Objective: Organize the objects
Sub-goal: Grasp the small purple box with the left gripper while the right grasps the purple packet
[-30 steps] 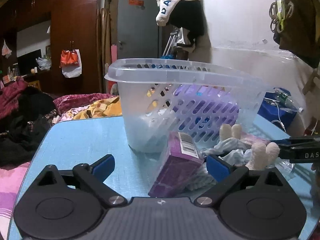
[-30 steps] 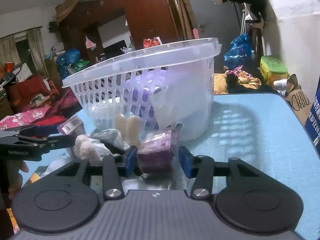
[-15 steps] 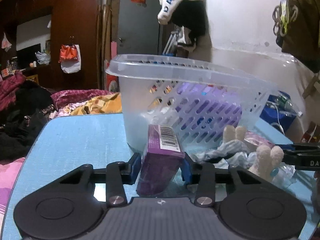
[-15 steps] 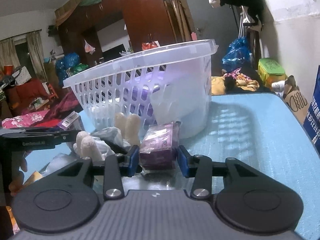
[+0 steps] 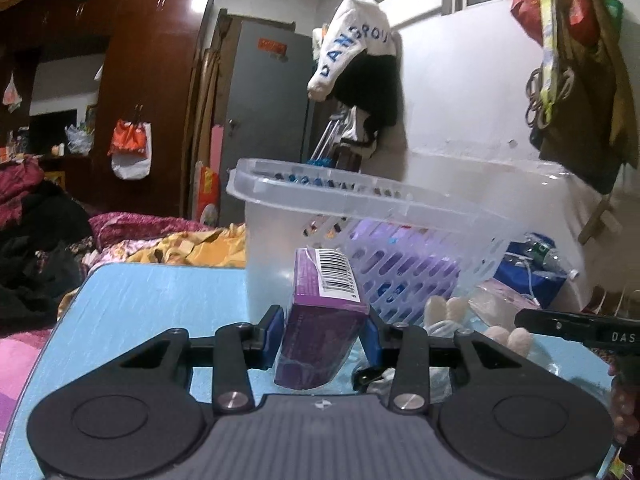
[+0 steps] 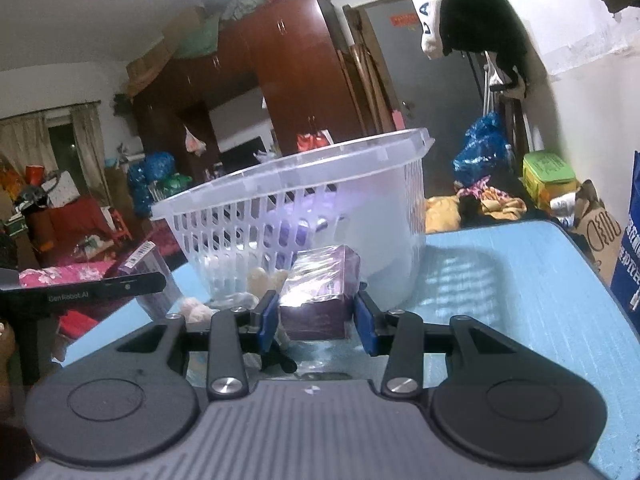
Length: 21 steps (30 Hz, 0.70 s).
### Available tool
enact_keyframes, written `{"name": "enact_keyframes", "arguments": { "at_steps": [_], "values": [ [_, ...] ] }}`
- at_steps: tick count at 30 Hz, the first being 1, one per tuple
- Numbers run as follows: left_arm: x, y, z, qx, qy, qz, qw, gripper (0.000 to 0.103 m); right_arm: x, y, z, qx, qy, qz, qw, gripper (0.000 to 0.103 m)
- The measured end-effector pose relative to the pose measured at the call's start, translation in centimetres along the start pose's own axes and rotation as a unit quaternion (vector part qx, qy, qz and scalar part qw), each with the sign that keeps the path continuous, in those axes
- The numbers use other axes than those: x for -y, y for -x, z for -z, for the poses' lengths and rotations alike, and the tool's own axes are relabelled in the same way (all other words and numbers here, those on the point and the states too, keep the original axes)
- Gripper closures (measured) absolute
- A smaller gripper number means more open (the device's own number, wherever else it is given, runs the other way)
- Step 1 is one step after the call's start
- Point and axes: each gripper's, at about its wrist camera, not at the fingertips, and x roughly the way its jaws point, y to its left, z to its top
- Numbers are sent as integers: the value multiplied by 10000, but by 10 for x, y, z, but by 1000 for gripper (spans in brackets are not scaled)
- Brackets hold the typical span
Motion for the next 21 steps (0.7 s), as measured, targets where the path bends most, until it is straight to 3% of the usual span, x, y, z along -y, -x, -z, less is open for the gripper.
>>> {"name": "enact_keyframes", "arguments": {
  "at_steps": [8, 15, 19, 21],
  "values": [
    [1, 37, -8, 547, 52, 234, 9982, 59, -2, 31, -1, 551, 199, -224, 9980, 59],
    [27, 80, -54, 1123, -201, 437, 9925, 59, -22, 62, -39, 1096, 584, -263, 9919, 59],
    [45, 61, -95, 1032, -339, 386, 9933, 59, -43, 47, -77, 1153, 1054, -139, 9876, 59],
    [52, 33, -118, 770, -372, 234, 9961, 59, -53, 23, -99, 1010, 1306, 32, 9863, 59]
  ]
}}
